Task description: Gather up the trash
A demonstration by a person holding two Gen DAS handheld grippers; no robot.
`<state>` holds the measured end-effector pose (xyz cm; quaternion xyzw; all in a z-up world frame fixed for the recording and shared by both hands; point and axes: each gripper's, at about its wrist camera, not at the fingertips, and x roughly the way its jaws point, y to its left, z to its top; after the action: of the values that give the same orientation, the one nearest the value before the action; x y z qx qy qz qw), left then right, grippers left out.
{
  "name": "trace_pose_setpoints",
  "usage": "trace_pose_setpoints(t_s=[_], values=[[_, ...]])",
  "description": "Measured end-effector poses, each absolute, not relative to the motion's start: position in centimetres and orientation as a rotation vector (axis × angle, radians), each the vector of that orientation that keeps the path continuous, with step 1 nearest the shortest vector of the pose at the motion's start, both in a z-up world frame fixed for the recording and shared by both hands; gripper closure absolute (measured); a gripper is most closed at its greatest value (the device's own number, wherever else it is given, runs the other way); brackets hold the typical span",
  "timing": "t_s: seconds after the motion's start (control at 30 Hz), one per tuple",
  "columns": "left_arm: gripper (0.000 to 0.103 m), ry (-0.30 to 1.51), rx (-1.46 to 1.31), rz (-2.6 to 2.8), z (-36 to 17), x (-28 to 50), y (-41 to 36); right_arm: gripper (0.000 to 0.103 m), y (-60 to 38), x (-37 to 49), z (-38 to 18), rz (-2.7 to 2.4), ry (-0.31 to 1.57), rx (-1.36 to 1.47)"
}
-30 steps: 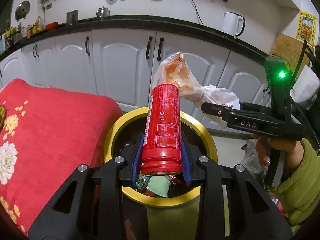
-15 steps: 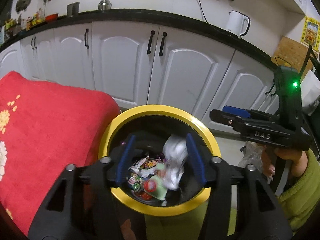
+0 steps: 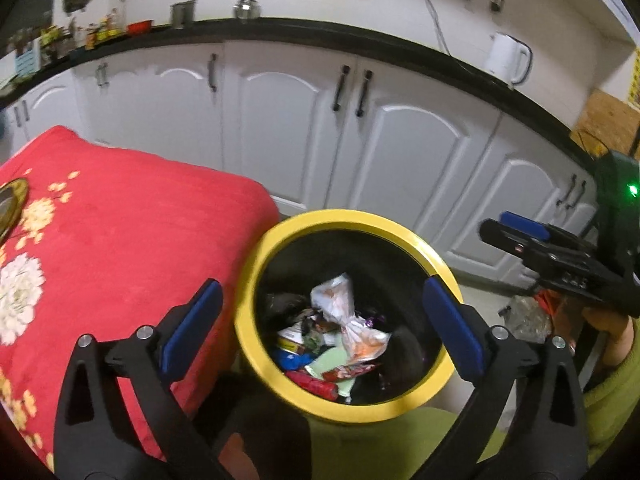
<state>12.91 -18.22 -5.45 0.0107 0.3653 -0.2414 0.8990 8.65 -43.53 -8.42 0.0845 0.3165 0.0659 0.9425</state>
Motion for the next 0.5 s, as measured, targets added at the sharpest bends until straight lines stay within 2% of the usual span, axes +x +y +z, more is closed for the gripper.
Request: trace_pose_setpoints(t_s=[0.33, 0.5], values=[[0.011, 0.666, -0.048, -0.332, -1.4, 11.6, -13.0, 0.007, -39.5, 6.7, -4.2, 0.175, 0.549, 0.152], [0.011, 0.608, -0.073, -0.268, 0.4, 9.9, -10.2, 0.006, -36.0, 4.9, -2.5, 0.214, 0.485, 0.117]])
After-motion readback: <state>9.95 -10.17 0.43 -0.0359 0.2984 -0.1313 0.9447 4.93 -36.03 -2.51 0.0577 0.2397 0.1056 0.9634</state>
